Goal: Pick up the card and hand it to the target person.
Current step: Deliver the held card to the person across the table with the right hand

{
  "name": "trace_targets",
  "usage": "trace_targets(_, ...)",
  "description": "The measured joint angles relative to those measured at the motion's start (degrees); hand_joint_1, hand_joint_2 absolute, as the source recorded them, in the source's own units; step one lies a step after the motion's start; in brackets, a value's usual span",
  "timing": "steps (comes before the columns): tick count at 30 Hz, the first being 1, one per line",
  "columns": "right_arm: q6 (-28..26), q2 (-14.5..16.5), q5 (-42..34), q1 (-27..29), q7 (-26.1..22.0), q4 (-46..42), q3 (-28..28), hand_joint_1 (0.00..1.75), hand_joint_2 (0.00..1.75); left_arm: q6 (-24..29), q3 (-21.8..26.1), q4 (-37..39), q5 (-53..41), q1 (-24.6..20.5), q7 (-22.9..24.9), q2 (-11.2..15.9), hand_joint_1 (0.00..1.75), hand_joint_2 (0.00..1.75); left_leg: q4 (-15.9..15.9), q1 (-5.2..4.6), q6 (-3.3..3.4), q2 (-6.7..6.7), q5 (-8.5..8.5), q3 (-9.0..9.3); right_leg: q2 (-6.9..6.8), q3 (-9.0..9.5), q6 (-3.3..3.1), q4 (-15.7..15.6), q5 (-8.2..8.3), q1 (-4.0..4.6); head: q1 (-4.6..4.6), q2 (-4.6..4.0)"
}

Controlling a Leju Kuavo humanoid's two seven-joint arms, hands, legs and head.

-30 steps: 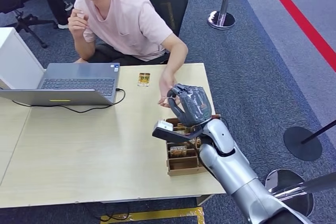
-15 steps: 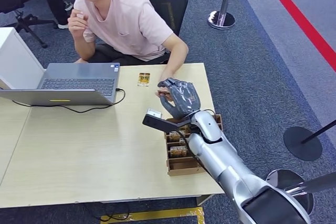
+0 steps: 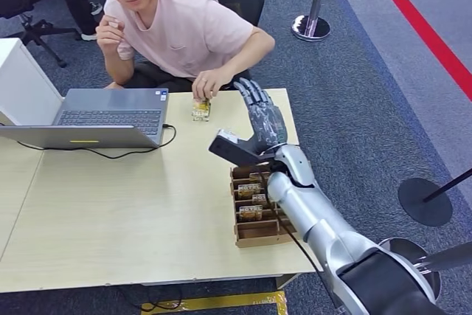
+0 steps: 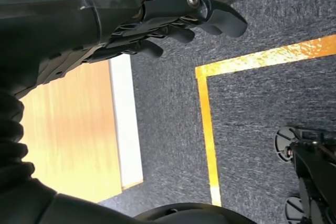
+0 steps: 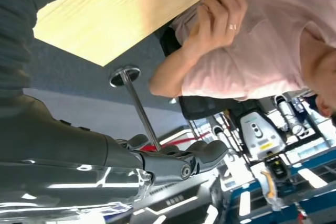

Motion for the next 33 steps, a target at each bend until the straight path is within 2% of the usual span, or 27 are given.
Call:
trace_targets(5,2.7,-0.9,-8.8,-0.5,-1.9,-1.3,-5.5,0.0,1.75,0.2,0.1,0.0,0.6,0.2,-0.1,0.0,0.0,0.0,0.0,0.0,0.0,-0.01,0.0,0.0,-0.01,0.0,0.0,0.0,0.0,0.0,0.0,0.0)
trace_targets(9,4.8,-2.9,-15.4,-0.6,-3.2,-2.9,-11.4,0.0,1.75,0.3,0.1,0.0,0.8,0.5,-0.1,0.0,0.0,0.0,0.0,-0.02,0.0,-0.03,0.0,-0.01,-0.02,0.0,0.01,0.0,0.01,-0.01,0.01,0.01)
trace_targets(13,7.8,-5.9,-22.7,-0.7,-4.9,-3.6,-17.7,0.0,1.75,0.3,0.1,0.0,0.8,0.5,-0.1,0.0,0.0,1.75,0.0,-0.04,0.01,-0.05,0.0,-0.01,-0.04,0.0,0.01,0.0,0.01,-0.04,0.0,0.0)
trace_targets(22,13.1,-13.5,-36.5,2.2,-9.5,-1.5,-32.7,0.0,1.75,1.5,0.2,0.0,1.3,0.5,0.6,-0.1,0.0,1.75,0.1,-0.04,0.04,-0.15,-0.03,-0.05,-0.17,-0.02,0.02,0.0,0.0,-0.04,0.02,0.01)
trace_targets(28,14.5,-17.9,-39.6,7.5,-11.1,6.4,-40.9,0.0,1.75,2.8,0.5,0.0,2.2,0.5,1.1,-0.5,0.0,1.75,0.1,-0.04,0.04,-0.19,-0.07,-0.07,-0.19,-0.03,0.03,-0.1,-0.01,-0.03,0.01,0.01)
trace_targets(33,17.1,-19.6,-43.2,13.3,-9.7,13.7,-46.2,0.0,1.75,3.4,1.2,0.1,2.7,0.5,0.9,-1.0,0.0,1.75,0.0,-0.02,0.03,-0.22,-0.1,-0.06,-0.22,-0.05,0.02,-0.1,-0.04,0.0,0.01,0.01)
